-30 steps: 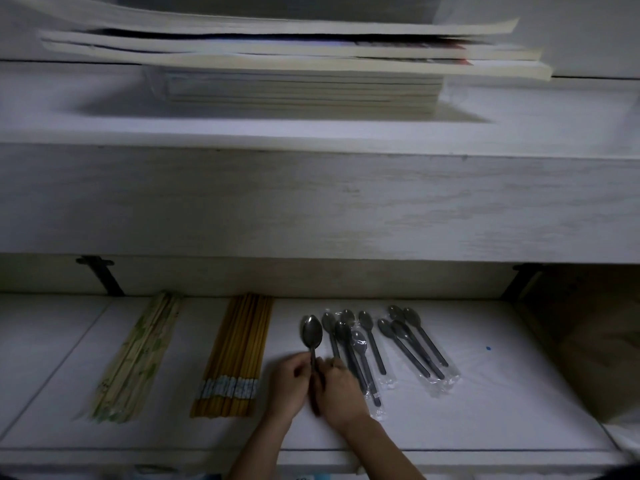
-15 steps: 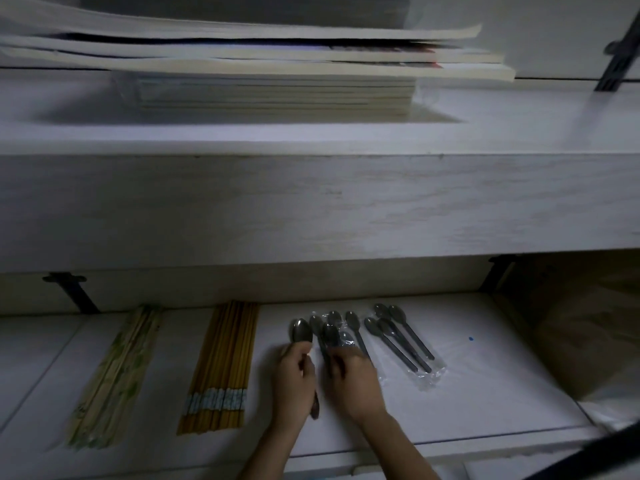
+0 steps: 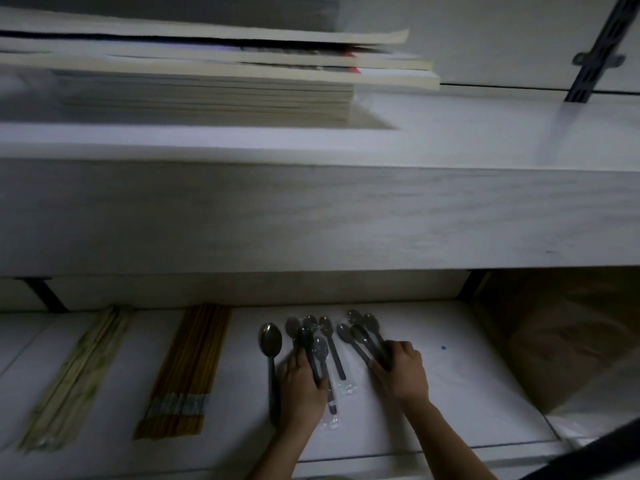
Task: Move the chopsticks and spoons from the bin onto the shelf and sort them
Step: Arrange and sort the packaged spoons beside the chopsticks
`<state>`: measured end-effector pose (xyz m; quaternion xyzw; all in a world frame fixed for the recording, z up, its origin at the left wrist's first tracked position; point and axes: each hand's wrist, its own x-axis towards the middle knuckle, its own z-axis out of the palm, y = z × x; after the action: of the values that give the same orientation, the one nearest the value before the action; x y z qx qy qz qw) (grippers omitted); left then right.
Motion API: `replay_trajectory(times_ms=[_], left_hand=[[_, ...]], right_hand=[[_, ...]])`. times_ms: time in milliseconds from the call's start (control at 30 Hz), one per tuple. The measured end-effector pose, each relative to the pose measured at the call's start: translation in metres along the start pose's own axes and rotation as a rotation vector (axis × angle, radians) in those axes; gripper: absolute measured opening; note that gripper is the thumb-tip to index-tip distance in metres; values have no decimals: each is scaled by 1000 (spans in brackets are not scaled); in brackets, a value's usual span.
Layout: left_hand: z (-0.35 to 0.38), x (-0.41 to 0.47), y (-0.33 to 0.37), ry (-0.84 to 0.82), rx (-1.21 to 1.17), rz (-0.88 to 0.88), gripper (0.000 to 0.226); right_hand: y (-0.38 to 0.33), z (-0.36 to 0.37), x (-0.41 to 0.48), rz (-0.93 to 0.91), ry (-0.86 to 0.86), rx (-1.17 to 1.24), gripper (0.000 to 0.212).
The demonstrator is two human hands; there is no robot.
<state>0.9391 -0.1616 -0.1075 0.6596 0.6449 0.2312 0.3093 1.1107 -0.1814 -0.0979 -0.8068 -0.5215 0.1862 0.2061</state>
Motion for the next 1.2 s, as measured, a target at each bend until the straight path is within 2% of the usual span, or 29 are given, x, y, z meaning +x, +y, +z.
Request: replay_trajectory(times_ms=[133,300,400,533,667,767,867,933,1000,1133,1200], left_hand=[[8,-5,10,20,49,25,43],[17,-15,22,53,-40,44,33],[19,-18,31,93,-74,34,31],[21,-23,39,82,-140,-17,33],[17,-27,40,102,-217,-88,34],[7,-30,40,153,-282,-99,33],[-2,-28,41,218,-338,-41,27],[-9,-25,47,204,-412,-8,20],[-17,-24,59,98,-569,-33,14],[-21,-19,76,-191,-1050,-177,14],[-20,-16,77,-231,-1205,-234,16]], right_hand=[[5,-1,7,-5,-31,15,38],[1,2,10,-66,9,-118,65],[-6,4,14,-56,-59,-158,57],[-14,0,21,-14,-145,-150,32],[-13,-8,28,43,-222,-112,31],[-7,-18,31,71,-270,70,30],[-5,-32,18,88,-297,498,22],[-9,-44,4,99,-316,692,21],[-16,-55,-13,82,-377,815,22],[-33,-69,-44,27,-545,996,16],[-39,-66,-54,3,-566,1031,18]])
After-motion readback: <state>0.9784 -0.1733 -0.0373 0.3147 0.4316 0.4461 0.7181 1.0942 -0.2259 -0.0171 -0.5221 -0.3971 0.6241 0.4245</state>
